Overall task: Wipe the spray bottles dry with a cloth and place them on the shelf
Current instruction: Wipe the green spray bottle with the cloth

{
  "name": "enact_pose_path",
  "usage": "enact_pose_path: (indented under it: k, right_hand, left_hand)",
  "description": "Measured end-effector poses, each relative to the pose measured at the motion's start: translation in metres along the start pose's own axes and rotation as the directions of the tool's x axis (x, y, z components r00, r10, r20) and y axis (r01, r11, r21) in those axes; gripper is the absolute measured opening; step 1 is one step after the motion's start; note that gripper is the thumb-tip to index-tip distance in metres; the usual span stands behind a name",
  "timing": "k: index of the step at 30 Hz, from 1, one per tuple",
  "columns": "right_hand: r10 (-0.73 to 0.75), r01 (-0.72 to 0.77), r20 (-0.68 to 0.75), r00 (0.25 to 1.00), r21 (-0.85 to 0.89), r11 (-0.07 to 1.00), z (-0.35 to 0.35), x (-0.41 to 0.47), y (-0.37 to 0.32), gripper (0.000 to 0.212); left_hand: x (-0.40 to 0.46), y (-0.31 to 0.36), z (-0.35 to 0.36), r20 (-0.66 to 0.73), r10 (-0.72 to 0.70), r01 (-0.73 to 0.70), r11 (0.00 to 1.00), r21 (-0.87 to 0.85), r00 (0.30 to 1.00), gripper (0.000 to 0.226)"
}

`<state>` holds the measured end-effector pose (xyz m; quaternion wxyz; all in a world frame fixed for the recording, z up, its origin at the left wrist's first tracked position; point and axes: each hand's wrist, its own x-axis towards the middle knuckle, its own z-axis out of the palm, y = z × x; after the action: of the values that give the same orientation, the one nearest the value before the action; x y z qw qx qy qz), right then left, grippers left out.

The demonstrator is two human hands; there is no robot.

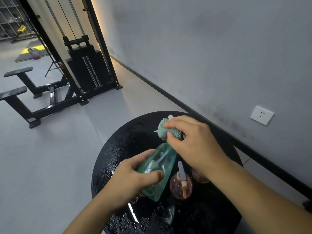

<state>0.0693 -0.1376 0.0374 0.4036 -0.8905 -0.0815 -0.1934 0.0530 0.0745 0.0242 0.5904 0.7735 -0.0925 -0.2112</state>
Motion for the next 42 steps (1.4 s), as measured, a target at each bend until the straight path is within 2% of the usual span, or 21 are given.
enact_pose_path:
  k: [2, 6, 11, 16, 21, 27, 35, 42]
  right_hand:
    - [-0.01, 0.01, 0.03, 0.999, -0.006, 1.0, 0.004, -0.001, 0.0, 0.028]
    - [0.013, -0.013, -0.029, 0.999, -0.018, 1.0, 0.002, 0.002, 0.002, 0.031]
    - [-0.052, 0.055, 0.124, 0.991, -0.015, 0.998, 0.008, -0.005, -0.005, 0.03]
    - [-0.055, 0.055, -0.007, 0.998, -0.042, 0.998, 0.006, -0.002, 0.001, 0.031]
    - [-0.092, 0.095, 0.112, 0.989, -0.021, 0.995, 0.004, -0.006, -0.003, 0.031]
    - [-0.06, 0.055, -0.135, 0.989, -0.037, 0.998, -0.01, -0.001, 0.005, 0.03]
    - [0.064, -0.066, -0.022, 0.998, -0.082, 0.994, -0.015, 0.003, 0.013, 0.027]
    - [0.066, -0.069, -0.057, 0.996, -0.045, 0.997, -0.018, 0.005, 0.011, 0.027]
  left_hand:
    - [0.001, -0.002, -0.001, 0.002, -0.009, 0.009, 1.0, 0.015, 1.0, 0.05]
    - [0.002, -0.003, -0.004, -0.012, -0.015, 0.016, 1.0, 0.022, 1.0, 0.052]
    - [0.004, -0.007, -0.003, -0.01, -0.03, 0.03, 0.997, 0.065, 1.0, 0.051]
    - [0.003, -0.006, -0.004, -0.027, -0.018, 0.02, 0.998, 0.054, 0.999, 0.048]
    - [0.001, -0.005, -0.002, -0.019, -0.025, 0.026, 0.998, 0.063, 1.0, 0.05]
    - [0.003, -0.006, -0.009, -0.051, -0.032, 0.031, 0.999, -0.016, 0.998, 0.048]
    - [0.004, -0.012, -0.016, -0.089, -0.004, -0.003, 0.997, -0.082, 0.996, 0.058]
    - [0.005, -0.012, -0.014, -0.083, 0.015, -0.022, 0.996, -0.084, 0.996, 0.059]
